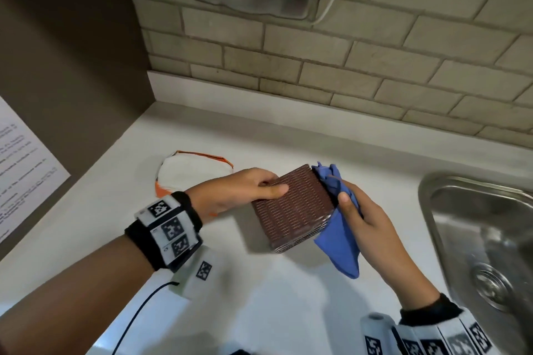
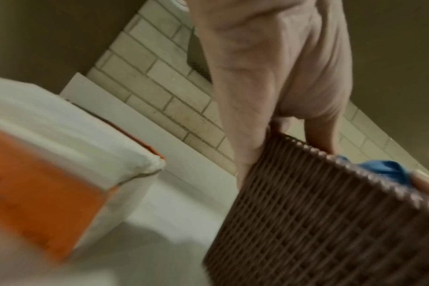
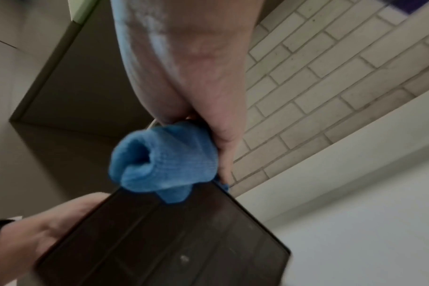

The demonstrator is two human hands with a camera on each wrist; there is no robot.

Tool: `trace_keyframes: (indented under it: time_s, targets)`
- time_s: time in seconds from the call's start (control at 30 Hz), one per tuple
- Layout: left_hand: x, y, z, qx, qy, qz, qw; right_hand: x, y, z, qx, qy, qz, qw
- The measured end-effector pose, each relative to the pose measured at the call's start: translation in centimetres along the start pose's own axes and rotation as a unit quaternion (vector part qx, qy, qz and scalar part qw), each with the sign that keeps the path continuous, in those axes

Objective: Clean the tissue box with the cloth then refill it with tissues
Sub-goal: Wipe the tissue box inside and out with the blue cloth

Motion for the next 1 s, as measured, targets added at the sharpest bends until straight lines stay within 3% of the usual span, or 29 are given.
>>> trace_keyframes:
  time_s: [0.13, 0.23, 0.33, 0.43, 0.53, 0.6, 0.7, 0.8, 0.9, 1.0]
  targets:
    - [-2.5, 0.4, -1.4, -0.026, 0.005, -0.044, 0.999, 1.5, 0.4, -1.2, -0.003, -0.019, -0.030, 0.999]
    - [-3.6, 0.6, -1.9, 0.007, 0.027, -0.056, 0.998, 0.1, 3.3, -2.6, 0.003, -0.118, -0.105, 0.988]
    - [-4.3, -0.3, -2.3, 0.033, 0.039, -0.073, 0.996, -0.7, 5.6, -3.8, -0.039, -0.170, -0.141, 0.975]
    - [-5.3, -0.7, -2.9, 0.031, 0.030, -0.076, 0.996, 1.1, 4.9, -2.0, -0.044, -0.152, -0.134, 0.978]
    - [-5.8, -0.6, -3.2, 0.056, 0.030, -0.080, 0.995, 3.2, 2.3, 1.1, 0.020, -0.049, -0.130, 0.990]
    - [-5.8, -0.7, -3.0, 0.088, 0.030, -0.069, 0.993, 2.1, 2.7, 0.8, 0.008, -0.067, -0.150, 0.986]
    - [-6.0, -0.7, -2.8, 0.107, 0.035, -0.059, 0.992, -1.0, 5.5, -2.0, -0.070, -0.161, -0.157, 0.972]
    - [-6.8, -0.6, -3.3, 0.108, 0.028, -0.060, 0.992, -0.6, 6.5, -2.7, -0.122, -0.146, -0.152, 0.970]
    - [-7.4, -0.3, -3.6, 0.106, 0.013, -0.079, 0.991, 0.7, 4.7, -0.5, -0.067, -0.144, -0.163, 0.974]
    - [-6.8, -0.1, -3.5, 0.106, 0.008, -0.081, 0.991, 2.3, 2.7, 1.6, -0.025, -0.090, -0.172, 0.981]
Point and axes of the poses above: each hand's wrist, its own z-axis towards the middle knuckle, its own y-axis out of the palm, x = y × z, the point moved 6 cm from there along z, towards the middle knuckle, and after that the axes turned 10 degrees about x, right-handed, at the moved point
